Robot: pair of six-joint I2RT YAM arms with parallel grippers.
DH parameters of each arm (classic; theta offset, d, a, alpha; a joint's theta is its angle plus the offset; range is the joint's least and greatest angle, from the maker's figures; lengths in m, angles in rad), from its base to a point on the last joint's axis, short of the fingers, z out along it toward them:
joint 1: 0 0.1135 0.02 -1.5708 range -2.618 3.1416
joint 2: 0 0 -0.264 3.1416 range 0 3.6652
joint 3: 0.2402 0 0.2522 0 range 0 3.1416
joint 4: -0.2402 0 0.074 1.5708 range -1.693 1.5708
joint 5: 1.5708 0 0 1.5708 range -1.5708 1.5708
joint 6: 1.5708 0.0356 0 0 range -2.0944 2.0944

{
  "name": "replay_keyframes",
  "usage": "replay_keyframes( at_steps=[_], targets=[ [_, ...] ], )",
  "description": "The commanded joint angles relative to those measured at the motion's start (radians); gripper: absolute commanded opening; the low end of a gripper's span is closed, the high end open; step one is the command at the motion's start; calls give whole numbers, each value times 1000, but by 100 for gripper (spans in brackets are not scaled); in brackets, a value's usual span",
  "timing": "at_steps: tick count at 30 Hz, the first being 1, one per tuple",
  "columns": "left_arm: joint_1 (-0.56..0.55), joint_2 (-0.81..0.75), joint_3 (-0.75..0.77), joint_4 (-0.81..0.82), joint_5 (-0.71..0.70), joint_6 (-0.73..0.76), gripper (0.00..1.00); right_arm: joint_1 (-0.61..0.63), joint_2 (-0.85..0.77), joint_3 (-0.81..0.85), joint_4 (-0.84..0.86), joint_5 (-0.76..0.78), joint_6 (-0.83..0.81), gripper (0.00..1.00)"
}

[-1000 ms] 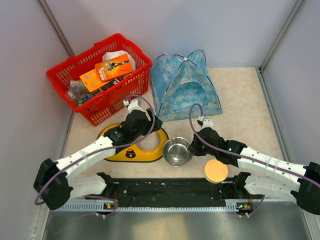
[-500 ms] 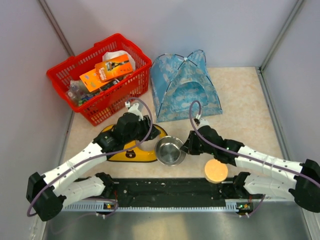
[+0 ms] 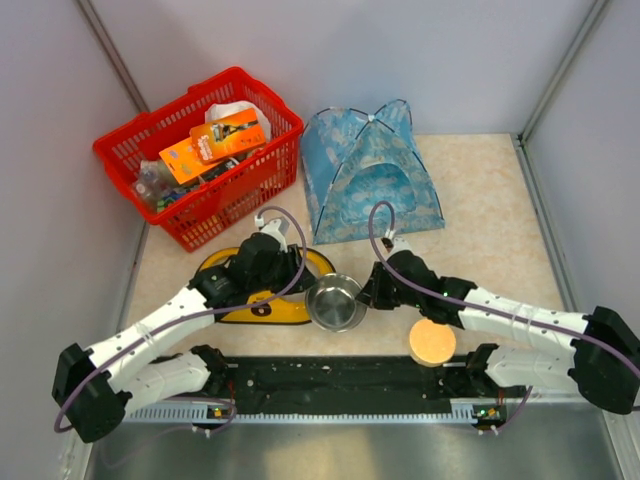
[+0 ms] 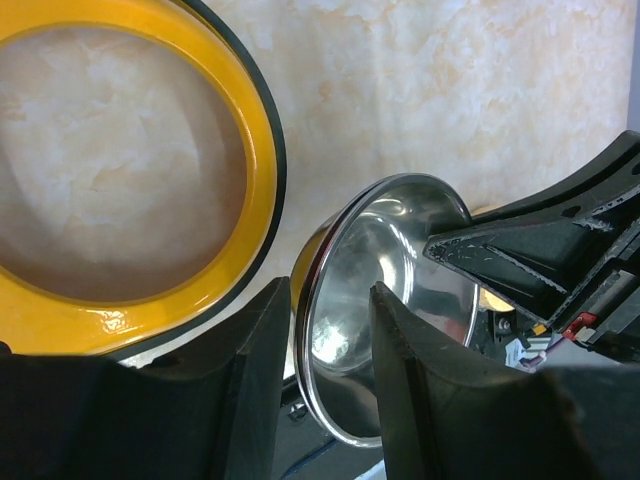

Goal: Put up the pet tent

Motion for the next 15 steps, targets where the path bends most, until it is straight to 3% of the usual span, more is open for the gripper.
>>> replay_keyframes(
  at_steps=[1,15],
  targets=[
    [-10,8,-2,0,11,13,43,-8,14,27,73,-10,14,0],
    [-39,37,1,-8,5,34,37,-8,31,25,79,-4,15,0]
  ],
)
